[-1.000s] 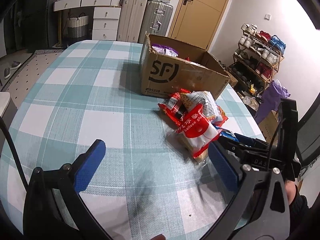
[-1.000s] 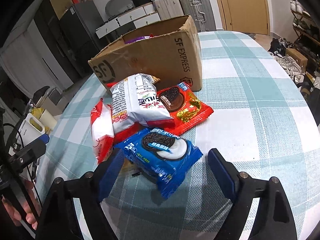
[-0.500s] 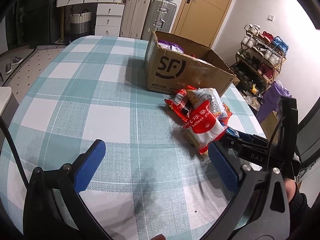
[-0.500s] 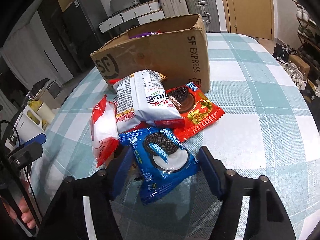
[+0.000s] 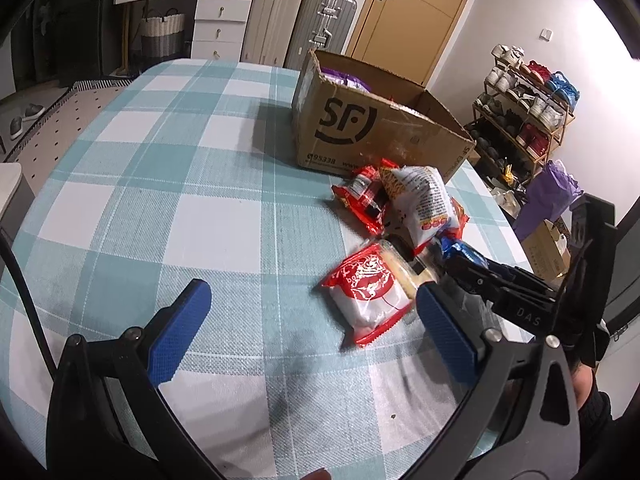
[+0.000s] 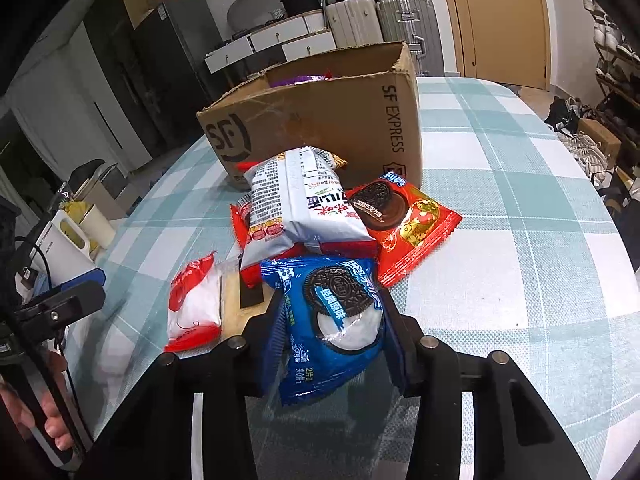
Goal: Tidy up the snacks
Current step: 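Close the right gripper on the blue Oreo cookie pack, then lower the left gripper onto the red-white balloon bag and close it, then carry the Oreo pack and balloon bag over the box with both grippers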
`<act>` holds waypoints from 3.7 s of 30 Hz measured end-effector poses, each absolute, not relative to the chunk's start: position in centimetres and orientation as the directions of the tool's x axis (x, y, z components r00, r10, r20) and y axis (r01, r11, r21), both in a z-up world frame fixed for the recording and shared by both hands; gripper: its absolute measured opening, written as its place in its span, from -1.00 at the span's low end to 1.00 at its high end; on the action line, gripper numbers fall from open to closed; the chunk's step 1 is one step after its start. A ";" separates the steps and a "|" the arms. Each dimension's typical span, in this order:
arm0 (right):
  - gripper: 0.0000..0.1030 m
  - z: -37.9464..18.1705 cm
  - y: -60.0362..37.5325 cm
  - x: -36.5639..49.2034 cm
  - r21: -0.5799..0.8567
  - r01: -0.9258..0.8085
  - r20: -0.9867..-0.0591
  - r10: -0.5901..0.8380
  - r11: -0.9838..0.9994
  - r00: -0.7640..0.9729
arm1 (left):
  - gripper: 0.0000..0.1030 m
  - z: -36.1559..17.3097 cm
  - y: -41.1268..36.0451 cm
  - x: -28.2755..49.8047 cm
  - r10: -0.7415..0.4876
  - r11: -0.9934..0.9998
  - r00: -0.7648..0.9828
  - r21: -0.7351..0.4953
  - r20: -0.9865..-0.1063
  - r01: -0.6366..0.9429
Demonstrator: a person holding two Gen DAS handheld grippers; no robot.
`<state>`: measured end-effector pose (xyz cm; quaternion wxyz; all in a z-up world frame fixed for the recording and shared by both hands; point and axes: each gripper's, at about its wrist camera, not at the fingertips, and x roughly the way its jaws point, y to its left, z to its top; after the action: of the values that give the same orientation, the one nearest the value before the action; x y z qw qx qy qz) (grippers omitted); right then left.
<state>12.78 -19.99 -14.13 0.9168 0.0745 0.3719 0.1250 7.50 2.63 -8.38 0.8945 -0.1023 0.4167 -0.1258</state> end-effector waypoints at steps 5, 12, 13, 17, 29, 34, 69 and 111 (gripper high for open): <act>-0.16 -13.6 -20.4 11.8 0.235 -0.172 -0.644 0.285 0.957 0.709 | 0.98 -8.8 2.1 7.6 -0.312 0.948 0.608 -0.283 -0.730 0.146; -0.16 -13.1 -21.3 10.5 0.251 -0.159 -0.625 0.285 0.955 0.727 | 0.98 -10.1 0.8 8.5 -0.310 0.950 0.563 -0.270 -0.766 0.156; -0.16 -13.1 -21.5 10.4 0.254 -0.155 -0.623 0.284 0.955 0.729 | 0.98 -10.4 0.6 8.6 -0.307 0.951 0.560 -0.266 -0.770 0.157; -0.16 -13.1 -22.1 9.7 0.260 -0.145 -0.619 0.280 0.955 0.734 | 0.97 -11.5 -0.3 9.3 -0.306 0.952 0.532 -0.260 -0.789 0.162; -0.16 -13.3 -23.7 7.3 0.282 -0.102 -0.608 0.260 0.954 0.750 | 0.97 -12.9 -2.2 11.4 -0.303 0.953 0.520 -0.264 -0.798 0.150; -0.16 -13.4 -24.2 6.8 0.295 -0.089 -0.606 0.259 0.951 0.752 | 0.98 -13.0 -2.9 12.4 -0.266 0.964 0.529 -0.233 -0.805 0.130; -0.16 -14.4 -24.5 7.0 0.326 -0.073 -0.611 0.269 0.943 0.744 | -0.23 -12.4 -0.5 11.1 -0.285 0.956 0.539 -0.193 -0.793 0.221; -0.16 0.4 -21.2 12.2 0.279 -0.282 -0.414 0.380 0.918 0.827 | -0.22 4.5 -0.7 14.3 -0.421 0.906 0.664 -0.253 -0.618 0.339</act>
<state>12.20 -21.16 0.40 0.9502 0.1035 0.2367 0.1744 14.34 -0.71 4.47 0.9102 -0.0583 0.3529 -0.2088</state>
